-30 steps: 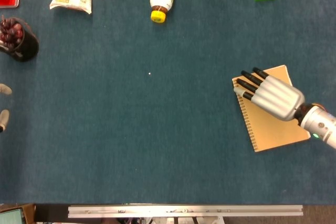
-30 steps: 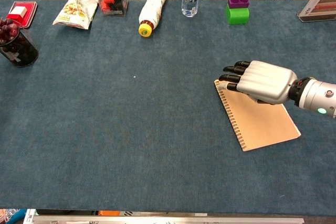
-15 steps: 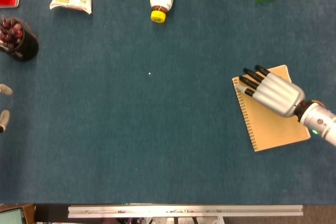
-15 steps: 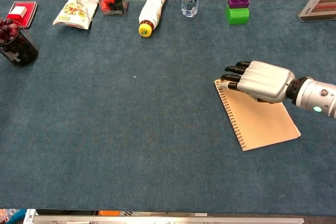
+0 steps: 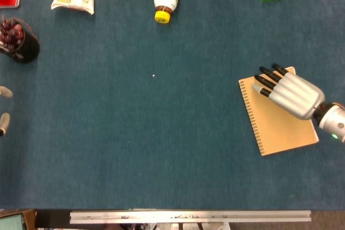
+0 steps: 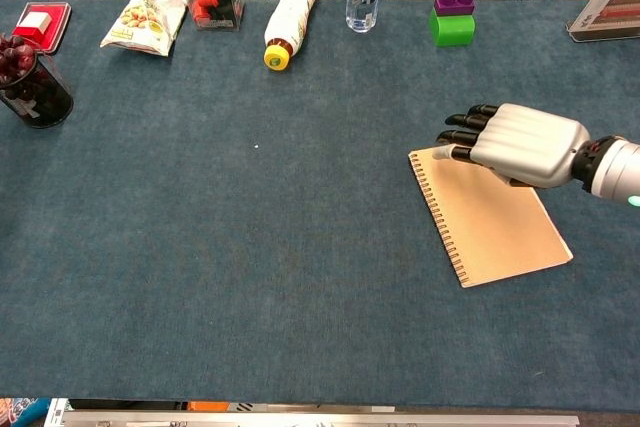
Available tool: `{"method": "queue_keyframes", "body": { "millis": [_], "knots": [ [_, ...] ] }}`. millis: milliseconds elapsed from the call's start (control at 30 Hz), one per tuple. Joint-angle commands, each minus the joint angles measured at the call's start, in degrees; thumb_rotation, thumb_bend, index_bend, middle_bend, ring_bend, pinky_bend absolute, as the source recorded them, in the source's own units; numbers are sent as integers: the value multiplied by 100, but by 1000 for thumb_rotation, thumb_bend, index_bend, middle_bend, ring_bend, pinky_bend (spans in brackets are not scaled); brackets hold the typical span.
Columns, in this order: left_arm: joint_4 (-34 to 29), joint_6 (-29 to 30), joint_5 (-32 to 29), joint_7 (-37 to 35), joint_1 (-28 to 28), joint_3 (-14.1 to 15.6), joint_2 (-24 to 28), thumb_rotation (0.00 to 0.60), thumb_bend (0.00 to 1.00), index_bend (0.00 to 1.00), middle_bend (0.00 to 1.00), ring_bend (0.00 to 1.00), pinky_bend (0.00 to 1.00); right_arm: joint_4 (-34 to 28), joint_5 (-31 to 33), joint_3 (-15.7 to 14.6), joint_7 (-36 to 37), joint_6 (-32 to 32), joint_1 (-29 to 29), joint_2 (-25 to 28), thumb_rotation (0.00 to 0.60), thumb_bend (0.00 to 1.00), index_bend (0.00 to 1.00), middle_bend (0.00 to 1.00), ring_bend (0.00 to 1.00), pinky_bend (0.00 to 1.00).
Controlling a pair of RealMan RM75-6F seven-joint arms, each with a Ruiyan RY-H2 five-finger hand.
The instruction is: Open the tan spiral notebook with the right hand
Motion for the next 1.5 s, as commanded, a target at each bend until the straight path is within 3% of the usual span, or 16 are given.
{"method": "queue_keyframes", "body": {
  "millis": [33, 200, 300, 567, 833, 1500],
  "knots": [
    [4, -4, -4, -5, 0, -2, 1, 600, 322, 375, 110, 164, 261, -179, -165, -96, 254, 329, -138, 243, 600, 806, 168, 160, 70, 165],
    [7, -12, 6, 15, -4, 8, -9, 600, 322, 375, 110, 164, 261, -128, -495, -327, 593, 828, -366, 508, 600, 249, 168, 160, 70, 165],
    [10, -18, 12, 39, -5, 18, -21, 600, 322, 375, 110, 164, 261, 106, -710, -457, 880, 1145, -501, 577, 600, 21, 168, 159, 70, 165],
    [16, -37, -8, 88, -1, 32, -49, 600, 321, 375, 110, 163, 261, 1055, -1214, -673, 1721, 1713, -635, 470, 600, 0, 168, 131, 59, 165],
    [10, -31, -20, 66, 4, 24, -39, 600, 322, 375, 110, 164, 261, 1848, -1386, -772, 2170, 1867, -718, 183, 600, 0, 168, 130, 58, 165],
    [-3, -39, -29, 46, 1, 17, -25, 600, 322, 375, 110, 163, 261, 2671, -1437, -904, 2689, 1934, -923, -404, 600, 0, 168, 130, 58, 165]
  ]
}}
